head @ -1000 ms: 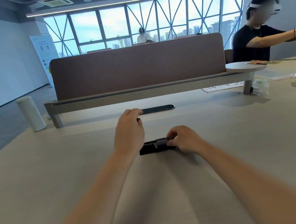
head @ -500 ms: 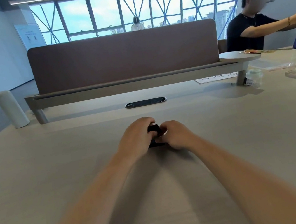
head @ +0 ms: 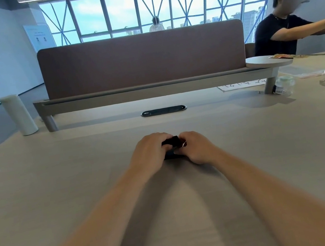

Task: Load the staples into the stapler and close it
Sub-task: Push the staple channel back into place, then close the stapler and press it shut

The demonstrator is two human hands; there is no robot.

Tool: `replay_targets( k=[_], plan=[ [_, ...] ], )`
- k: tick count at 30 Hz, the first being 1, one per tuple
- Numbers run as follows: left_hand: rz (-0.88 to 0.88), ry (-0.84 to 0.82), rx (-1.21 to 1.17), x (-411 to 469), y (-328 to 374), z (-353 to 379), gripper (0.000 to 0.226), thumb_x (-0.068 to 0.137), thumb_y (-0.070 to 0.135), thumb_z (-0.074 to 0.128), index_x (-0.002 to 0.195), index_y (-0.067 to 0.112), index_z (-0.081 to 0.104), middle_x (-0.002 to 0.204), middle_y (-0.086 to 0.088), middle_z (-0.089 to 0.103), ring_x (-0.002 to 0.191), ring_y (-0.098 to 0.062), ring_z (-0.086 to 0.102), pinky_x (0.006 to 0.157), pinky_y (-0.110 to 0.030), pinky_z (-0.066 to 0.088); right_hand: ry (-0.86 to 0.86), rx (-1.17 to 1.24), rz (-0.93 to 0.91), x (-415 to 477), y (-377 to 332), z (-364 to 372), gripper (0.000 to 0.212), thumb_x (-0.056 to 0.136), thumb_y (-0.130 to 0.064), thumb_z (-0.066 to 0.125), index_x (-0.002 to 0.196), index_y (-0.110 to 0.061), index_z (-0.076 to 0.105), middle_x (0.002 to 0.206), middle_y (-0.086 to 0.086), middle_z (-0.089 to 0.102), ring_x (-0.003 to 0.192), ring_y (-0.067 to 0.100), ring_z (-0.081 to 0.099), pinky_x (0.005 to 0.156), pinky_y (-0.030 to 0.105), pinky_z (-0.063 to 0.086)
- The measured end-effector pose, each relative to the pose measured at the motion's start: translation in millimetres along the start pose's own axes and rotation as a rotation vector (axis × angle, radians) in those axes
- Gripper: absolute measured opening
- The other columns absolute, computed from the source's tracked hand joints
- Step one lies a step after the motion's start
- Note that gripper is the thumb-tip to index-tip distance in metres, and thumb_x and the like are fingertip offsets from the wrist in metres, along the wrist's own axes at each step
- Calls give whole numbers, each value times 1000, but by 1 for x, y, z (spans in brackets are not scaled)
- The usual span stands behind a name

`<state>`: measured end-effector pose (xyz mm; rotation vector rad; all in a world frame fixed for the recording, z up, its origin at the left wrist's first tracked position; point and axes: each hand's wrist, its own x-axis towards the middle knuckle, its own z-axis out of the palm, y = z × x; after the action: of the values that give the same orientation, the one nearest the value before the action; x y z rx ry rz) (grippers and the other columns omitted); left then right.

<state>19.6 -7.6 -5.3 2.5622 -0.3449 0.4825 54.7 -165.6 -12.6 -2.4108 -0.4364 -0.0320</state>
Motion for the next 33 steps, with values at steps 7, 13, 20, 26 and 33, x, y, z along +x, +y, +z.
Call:
replay_targets(
  k=[7, 13, 20, 26, 33],
  plan=[
    [20, -17, 24, 0, -2, 1, 27, 88, 17, 60, 110, 30, 68, 101, 2, 69, 95, -20, 61, 83, -37, 49, 16, 4, -5, 0, 1, 0, 23, 83, -27, 69, 93, -6, 65, 90, 7, 66, 80, 23, 57, 70, 37, 44],
    [-170, 2, 115, -18, -18, -2, 37, 86, 28, 65, 121, 19, 58, 108, -8, 61, 104, -29, 58, 86, -40, 49, 31, 48, 39, -6, 2, 1, 27, 78, -28, 74, 98, -10, 68, 97, 5, 69, 84, 21, 61, 70, 32, 45],
    [-279, 67, 66, -54, -21, -28, 27, 85, 22, 68, 110, 16, 64, 103, -7, 64, 96, -26, 59, 81, -38, 47, 33, 45, -18, -21, -27, 11, 17, 80, -22, 73, 90, -9, 70, 91, 8, 70, 80, 22, 59, 66, 31, 41],
    [-351, 202, 50, -82, -49, -70, 17, 82, 24, 69, 97, 16, 67, 90, -2, 60, 84, -21, 55, 64, -29, 35, 10, 82, -100, -17, -74, 32, 18, 81, -22, 71, 87, -4, 69, 76, 6, 65, 67, 23, 57, 63, 32, 42],
    [-388, 287, 53, -88, -113, -126, 17, 83, 25, 69, 99, 23, 70, 92, 3, 63, 84, -17, 54, 70, -28, 36, -32, 123, -185, 37, -134, 78, 18, 82, -23, 70, 89, -6, 70, 76, 10, 68, 63, 25, 59, 67, 38, 52]
  ],
)
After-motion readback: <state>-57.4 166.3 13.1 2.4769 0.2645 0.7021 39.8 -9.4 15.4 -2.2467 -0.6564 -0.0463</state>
